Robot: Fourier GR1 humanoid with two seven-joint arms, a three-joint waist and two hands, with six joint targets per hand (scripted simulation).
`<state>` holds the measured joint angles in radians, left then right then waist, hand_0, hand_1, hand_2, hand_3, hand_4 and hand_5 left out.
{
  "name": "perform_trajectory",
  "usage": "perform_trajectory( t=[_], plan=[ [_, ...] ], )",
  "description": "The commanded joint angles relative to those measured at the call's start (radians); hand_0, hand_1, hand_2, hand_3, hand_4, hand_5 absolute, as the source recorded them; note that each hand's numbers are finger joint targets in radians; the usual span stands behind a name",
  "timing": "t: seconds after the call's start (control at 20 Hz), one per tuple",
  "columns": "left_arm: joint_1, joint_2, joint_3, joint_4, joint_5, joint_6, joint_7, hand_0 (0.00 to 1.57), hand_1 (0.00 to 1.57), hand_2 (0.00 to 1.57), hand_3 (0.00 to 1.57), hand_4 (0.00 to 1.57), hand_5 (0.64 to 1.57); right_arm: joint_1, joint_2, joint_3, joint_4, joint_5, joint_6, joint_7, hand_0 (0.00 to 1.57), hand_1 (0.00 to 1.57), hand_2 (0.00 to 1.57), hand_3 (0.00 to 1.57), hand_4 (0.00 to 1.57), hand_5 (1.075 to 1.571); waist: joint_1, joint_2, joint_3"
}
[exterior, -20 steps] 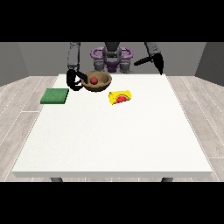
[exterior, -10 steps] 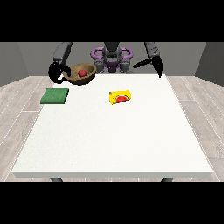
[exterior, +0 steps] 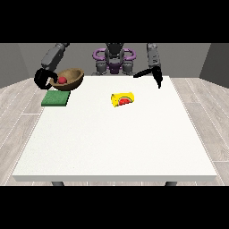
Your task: Pick the cup and pour the ball into the bowl, then pick the bowl and place it on the pad
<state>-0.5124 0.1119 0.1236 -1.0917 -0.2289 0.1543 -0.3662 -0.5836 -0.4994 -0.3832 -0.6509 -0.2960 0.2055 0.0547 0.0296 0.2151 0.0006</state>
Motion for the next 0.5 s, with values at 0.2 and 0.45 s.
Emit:
perform_trajectory(
  t=[0.2, 0.45],
  plan=[
    [-0.057, -0.040, -0.066, -0.159, -0.051, 0.062, 0.028, 0.00, 0.00, 0.00, 0.00, 0.00, 1.564, -0.001, -0.125, -0.080, 0.151, -0.018, 0.118, -0.207, 1.57, 1.57, 1.57, 1.34, 1.01, 1.567, 0.046, 0.202, 0.0018],
    [-0.054, -0.013, -0.086, -0.308, -0.074, 0.061, 0.089, 0.00, 0.00, 0.00, 0.00, 0.00, 1.564, -0.035, -0.232, -0.106, 0.215, 0.005, 0.142, -0.313, 1.57, 1.57, 1.57, 0.00, 1.05, 1.567, 0.061, 0.284, 0.0027]
  ],
)
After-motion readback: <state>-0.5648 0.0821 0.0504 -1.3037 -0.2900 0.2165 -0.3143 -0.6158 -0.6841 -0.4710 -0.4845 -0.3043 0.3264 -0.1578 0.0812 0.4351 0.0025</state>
